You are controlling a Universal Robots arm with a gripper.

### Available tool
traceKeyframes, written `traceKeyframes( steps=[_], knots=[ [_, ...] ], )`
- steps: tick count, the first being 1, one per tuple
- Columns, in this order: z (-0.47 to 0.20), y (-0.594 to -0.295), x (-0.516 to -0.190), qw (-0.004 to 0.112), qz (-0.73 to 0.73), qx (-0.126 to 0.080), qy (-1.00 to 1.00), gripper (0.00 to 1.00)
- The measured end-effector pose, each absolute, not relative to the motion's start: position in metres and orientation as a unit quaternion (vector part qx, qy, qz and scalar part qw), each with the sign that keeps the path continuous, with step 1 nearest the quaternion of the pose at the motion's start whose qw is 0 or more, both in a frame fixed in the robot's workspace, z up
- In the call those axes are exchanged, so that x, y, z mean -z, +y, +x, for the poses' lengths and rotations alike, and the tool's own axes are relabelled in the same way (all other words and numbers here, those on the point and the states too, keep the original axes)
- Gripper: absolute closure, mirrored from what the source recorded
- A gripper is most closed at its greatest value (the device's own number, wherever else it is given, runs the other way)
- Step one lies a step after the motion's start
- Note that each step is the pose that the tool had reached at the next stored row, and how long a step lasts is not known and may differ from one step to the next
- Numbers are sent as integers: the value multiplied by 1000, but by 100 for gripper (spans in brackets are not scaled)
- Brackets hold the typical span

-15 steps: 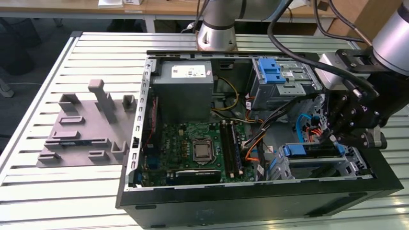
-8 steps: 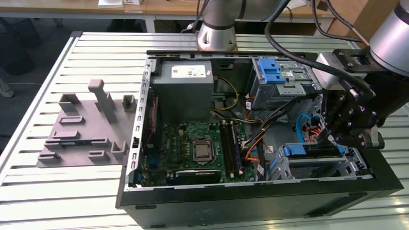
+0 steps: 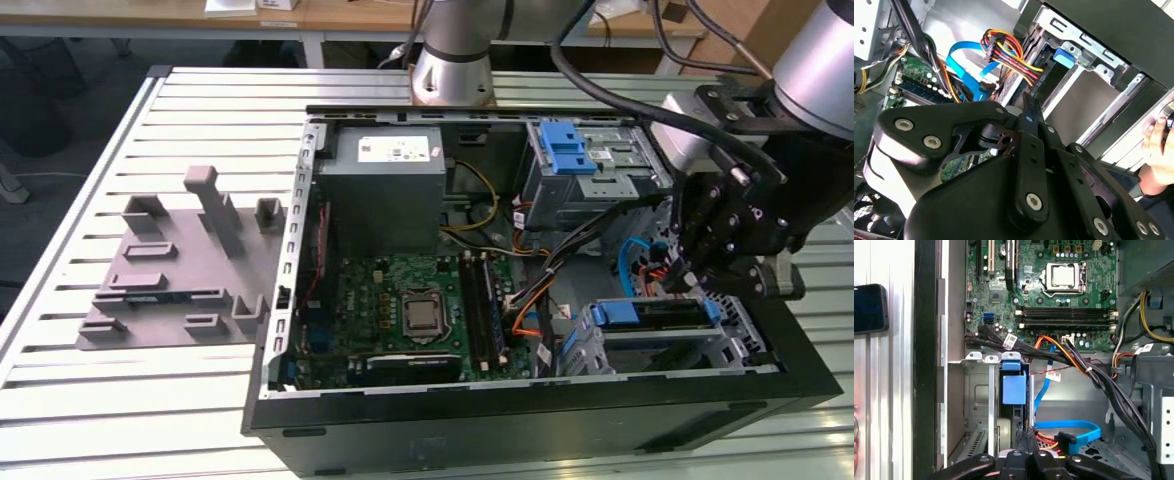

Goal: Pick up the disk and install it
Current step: 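Insert the second disk wire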

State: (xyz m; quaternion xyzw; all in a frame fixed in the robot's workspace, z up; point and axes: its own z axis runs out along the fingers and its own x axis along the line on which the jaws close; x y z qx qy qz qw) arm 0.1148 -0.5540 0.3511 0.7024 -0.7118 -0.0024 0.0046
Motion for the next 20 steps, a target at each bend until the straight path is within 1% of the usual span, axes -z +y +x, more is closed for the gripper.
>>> traceKeyframes(
  steps=[10,20],
  knots=[
    [108,-547,-353,5,707,2,-707,89],
    [106,-540,-373,5,708,2,-707,89]
  ],
)
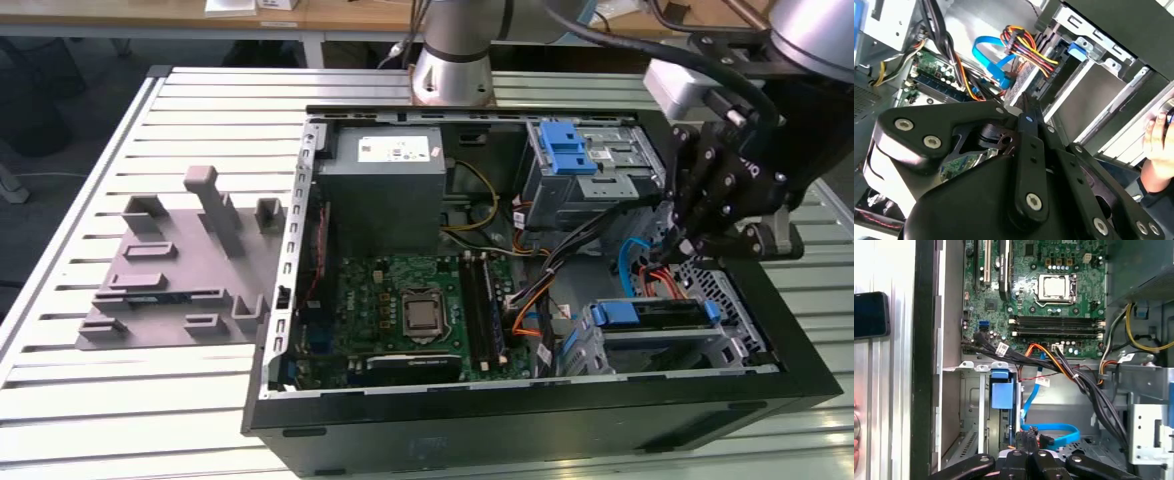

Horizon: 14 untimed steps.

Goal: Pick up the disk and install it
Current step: 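Insert the second disk wire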

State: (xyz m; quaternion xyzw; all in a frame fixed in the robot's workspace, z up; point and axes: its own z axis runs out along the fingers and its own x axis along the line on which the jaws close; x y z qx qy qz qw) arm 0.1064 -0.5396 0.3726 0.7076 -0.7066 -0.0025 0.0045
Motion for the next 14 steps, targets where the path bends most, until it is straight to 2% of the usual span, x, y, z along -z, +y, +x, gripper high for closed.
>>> traceKeyframes(
  steps=[6,13,14],
  knots=[
    [106,-523,-374,9,708,-2,-707,89],
    [106,-519,-370,12,708,-5,-707,89],
    [106,-519,-369,12,708,-5,-707,83]
  ],
)
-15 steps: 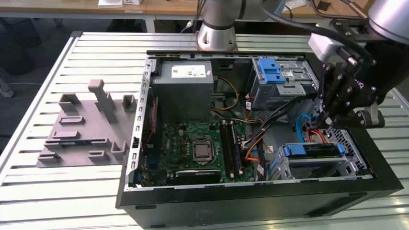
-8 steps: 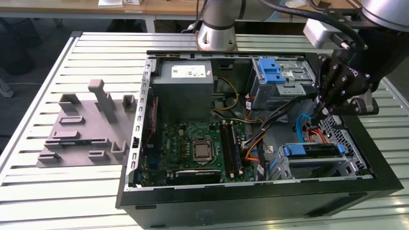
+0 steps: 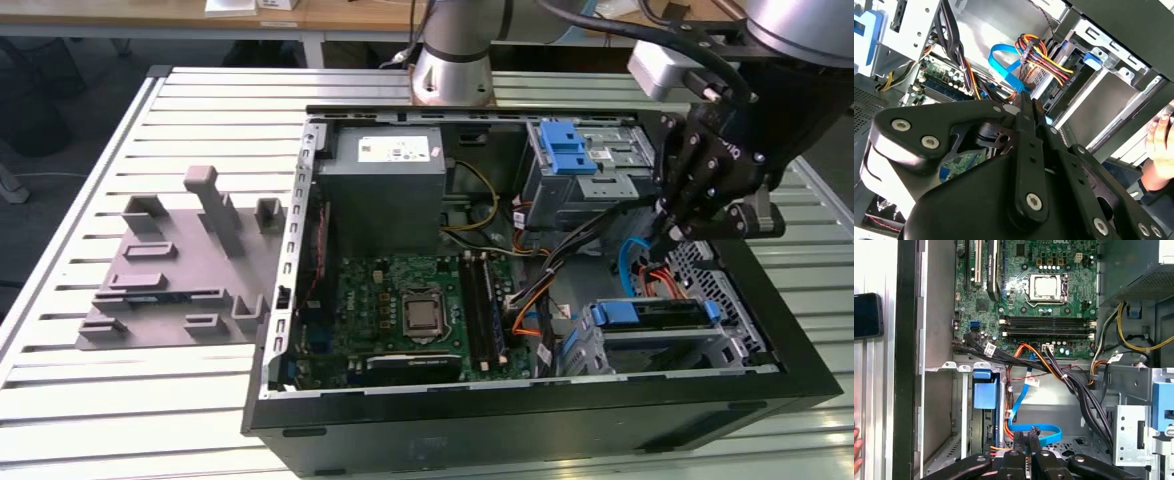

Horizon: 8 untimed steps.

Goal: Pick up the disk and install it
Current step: 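Insert the second disk wire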

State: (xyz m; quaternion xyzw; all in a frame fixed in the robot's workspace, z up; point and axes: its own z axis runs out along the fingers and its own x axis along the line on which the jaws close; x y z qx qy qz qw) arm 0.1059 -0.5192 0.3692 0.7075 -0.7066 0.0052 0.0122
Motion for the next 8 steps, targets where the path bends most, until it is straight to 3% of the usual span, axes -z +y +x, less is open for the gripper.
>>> traceKeyframes(
  steps=[8],
  knots=[
    [106,-517,-363,14,708,-7,-707,75]
  ],
)
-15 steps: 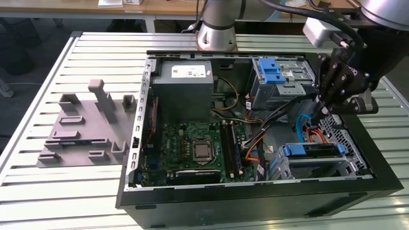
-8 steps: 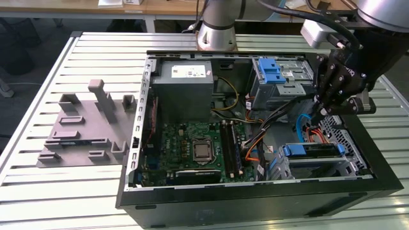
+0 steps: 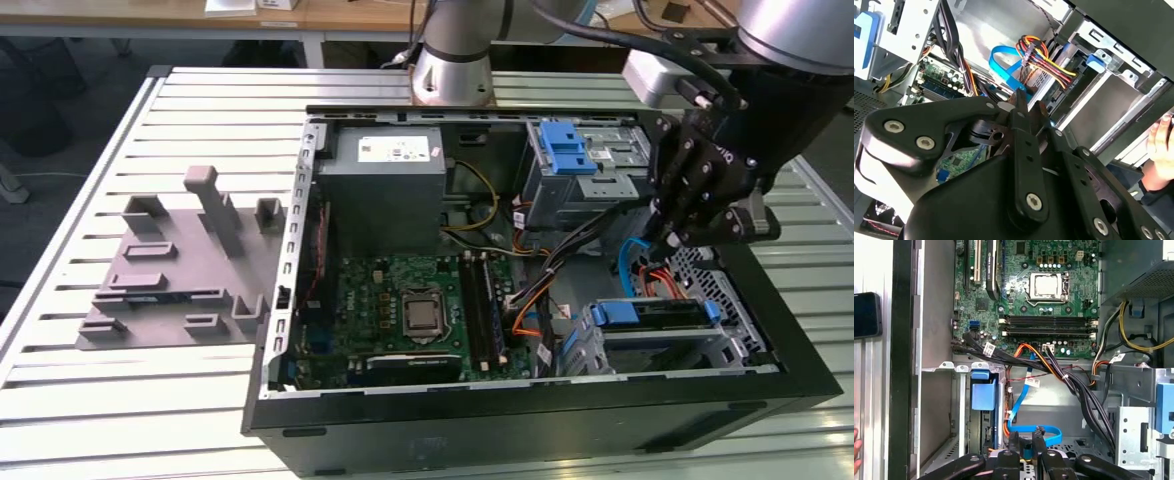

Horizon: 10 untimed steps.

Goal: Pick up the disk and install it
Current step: 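Insert the second disk wire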

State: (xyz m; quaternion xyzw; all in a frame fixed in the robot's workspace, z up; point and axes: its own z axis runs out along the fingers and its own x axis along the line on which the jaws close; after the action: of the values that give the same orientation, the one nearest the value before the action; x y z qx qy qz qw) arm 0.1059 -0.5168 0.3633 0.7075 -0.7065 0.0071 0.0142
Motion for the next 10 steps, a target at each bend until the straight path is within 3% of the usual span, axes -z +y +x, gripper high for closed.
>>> traceKeyframes(
  steps=[8,10],
  knots=[
    [106,-516,-356,14,708,-7,-706,75],
    [106,-516,-356,14,708,-7,-706,83]
  ],
)
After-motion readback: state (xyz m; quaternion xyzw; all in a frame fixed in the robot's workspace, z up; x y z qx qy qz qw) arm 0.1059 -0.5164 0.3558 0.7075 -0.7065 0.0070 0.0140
